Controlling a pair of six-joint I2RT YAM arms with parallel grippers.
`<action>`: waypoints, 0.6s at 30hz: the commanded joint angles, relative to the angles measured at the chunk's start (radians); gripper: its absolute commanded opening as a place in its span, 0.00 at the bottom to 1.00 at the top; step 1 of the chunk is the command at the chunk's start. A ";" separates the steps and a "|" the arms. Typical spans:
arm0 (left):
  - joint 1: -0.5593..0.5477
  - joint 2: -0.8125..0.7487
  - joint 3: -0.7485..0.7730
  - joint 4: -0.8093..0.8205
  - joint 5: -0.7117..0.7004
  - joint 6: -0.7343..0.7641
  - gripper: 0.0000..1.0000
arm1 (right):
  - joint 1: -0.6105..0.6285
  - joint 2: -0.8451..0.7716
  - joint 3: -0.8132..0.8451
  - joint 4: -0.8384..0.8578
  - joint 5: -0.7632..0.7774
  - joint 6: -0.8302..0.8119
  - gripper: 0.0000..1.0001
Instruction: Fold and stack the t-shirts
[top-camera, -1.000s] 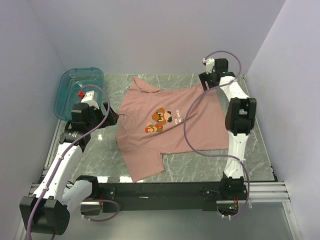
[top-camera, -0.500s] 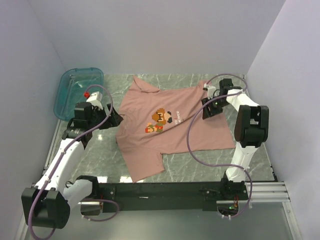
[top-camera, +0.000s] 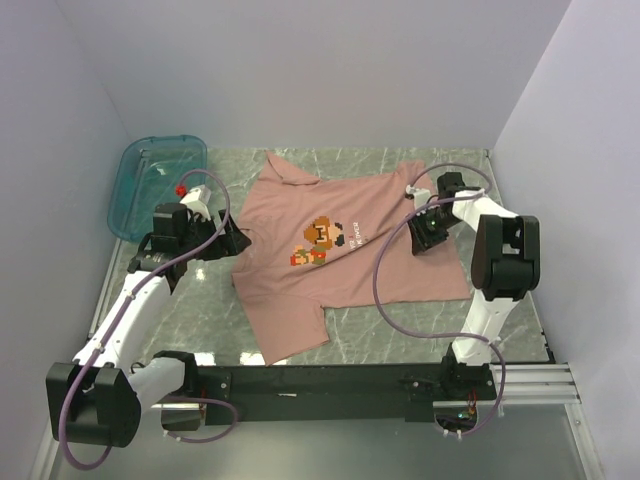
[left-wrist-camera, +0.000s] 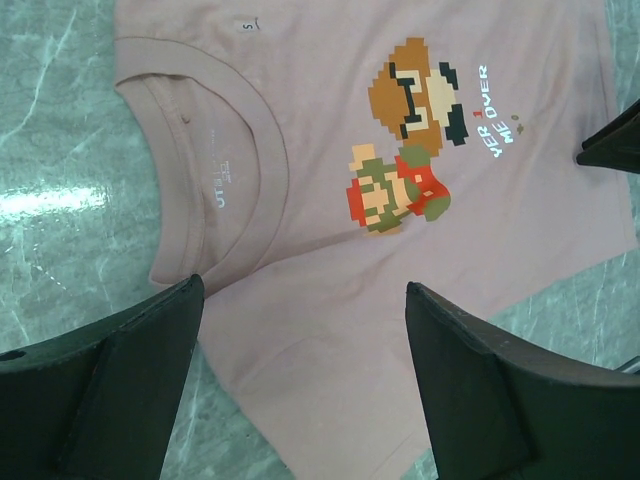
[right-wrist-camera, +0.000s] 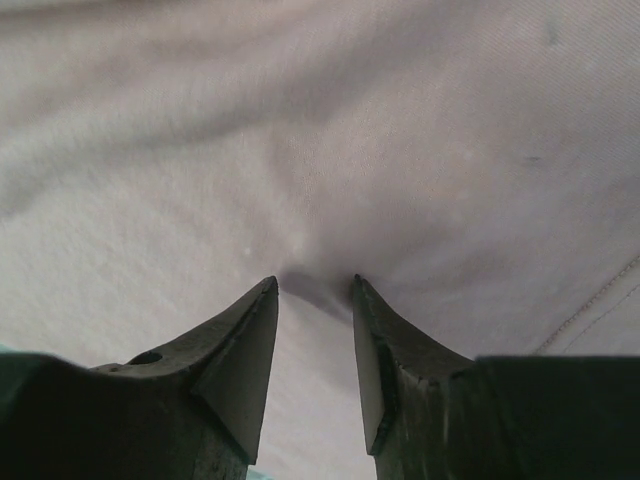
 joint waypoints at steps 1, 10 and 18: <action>0.002 -0.012 0.006 0.026 0.036 -0.008 0.87 | -0.003 -0.033 -0.077 -0.058 0.090 -0.067 0.42; 0.002 0.008 0.005 0.026 0.071 -0.014 0.87 | -0.012 -0.202 -0.280 -0.080 0.201 -0.172 0.39; 0.002 0.007 0.003 0.029 0.083 -0.018 0.87 | -0.072 -0.302 -0.351 -0.110 0.208 -0.215 0.39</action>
